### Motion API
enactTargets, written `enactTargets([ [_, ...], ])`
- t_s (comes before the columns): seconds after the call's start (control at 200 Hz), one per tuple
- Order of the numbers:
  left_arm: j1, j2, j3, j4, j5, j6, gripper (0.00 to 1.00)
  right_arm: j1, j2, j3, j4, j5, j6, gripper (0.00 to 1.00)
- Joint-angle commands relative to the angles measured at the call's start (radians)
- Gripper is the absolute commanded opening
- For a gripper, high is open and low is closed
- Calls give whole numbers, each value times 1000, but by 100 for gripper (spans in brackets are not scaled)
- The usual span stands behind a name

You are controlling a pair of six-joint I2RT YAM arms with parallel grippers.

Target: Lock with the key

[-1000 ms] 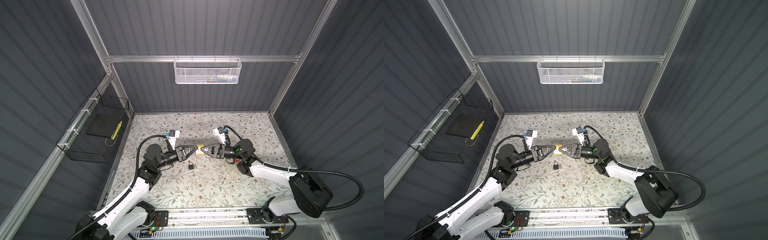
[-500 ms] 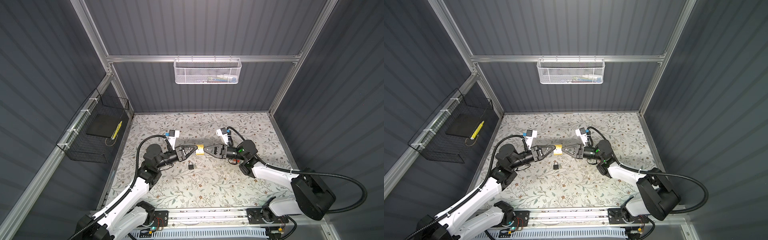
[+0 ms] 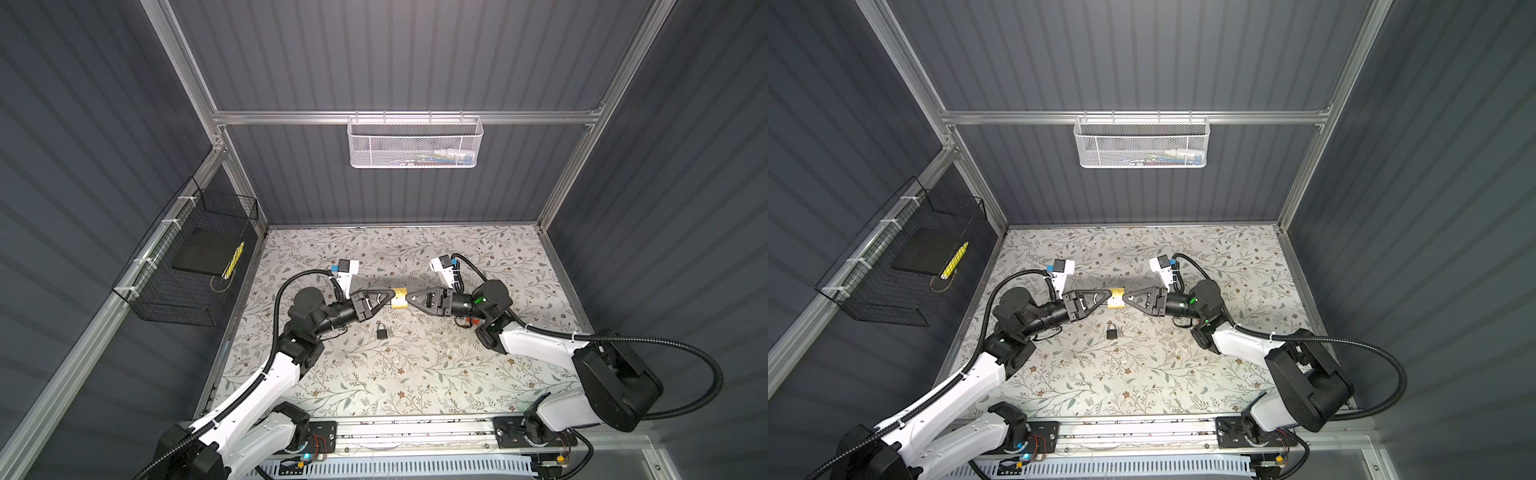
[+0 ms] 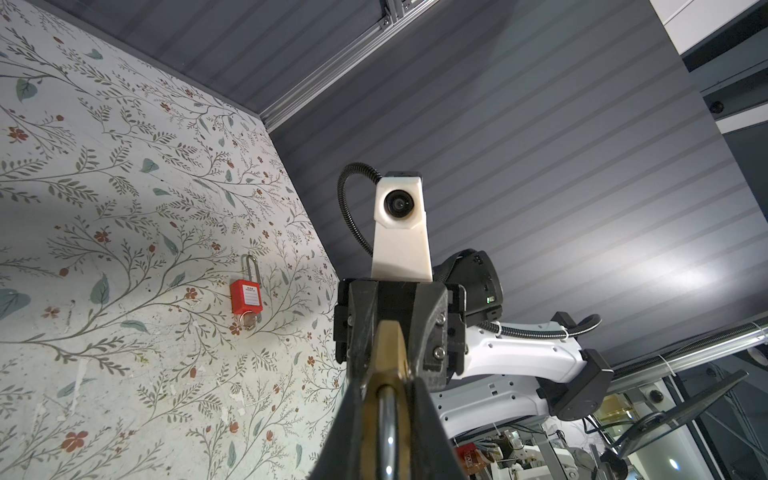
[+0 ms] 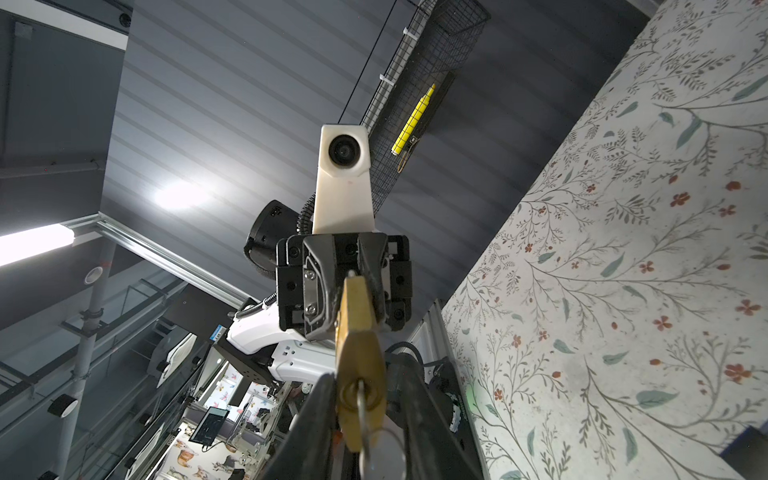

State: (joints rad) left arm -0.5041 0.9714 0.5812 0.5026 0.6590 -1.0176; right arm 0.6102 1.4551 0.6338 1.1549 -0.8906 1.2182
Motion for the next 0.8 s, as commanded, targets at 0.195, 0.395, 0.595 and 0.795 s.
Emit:
enactTargets([
  [0.195, 1, -6, 10, 53, 27, 3, 30, 15, 26, 33, 72, -7, 24, 10],
  [0.395, 1, -7, 14, 51, 28, 3, 39, 22, 40, 41, 87, 1, 33, 7],
  [0.595, 1, 0, 13, 59, 36, -2, 38, 38, 65, 58, 106, 1, 44, 7],
  [0.795, 1, -9, 8, 51, 32, 4, 28, 45, 74, 54, 111, 5, 43, 7],
])
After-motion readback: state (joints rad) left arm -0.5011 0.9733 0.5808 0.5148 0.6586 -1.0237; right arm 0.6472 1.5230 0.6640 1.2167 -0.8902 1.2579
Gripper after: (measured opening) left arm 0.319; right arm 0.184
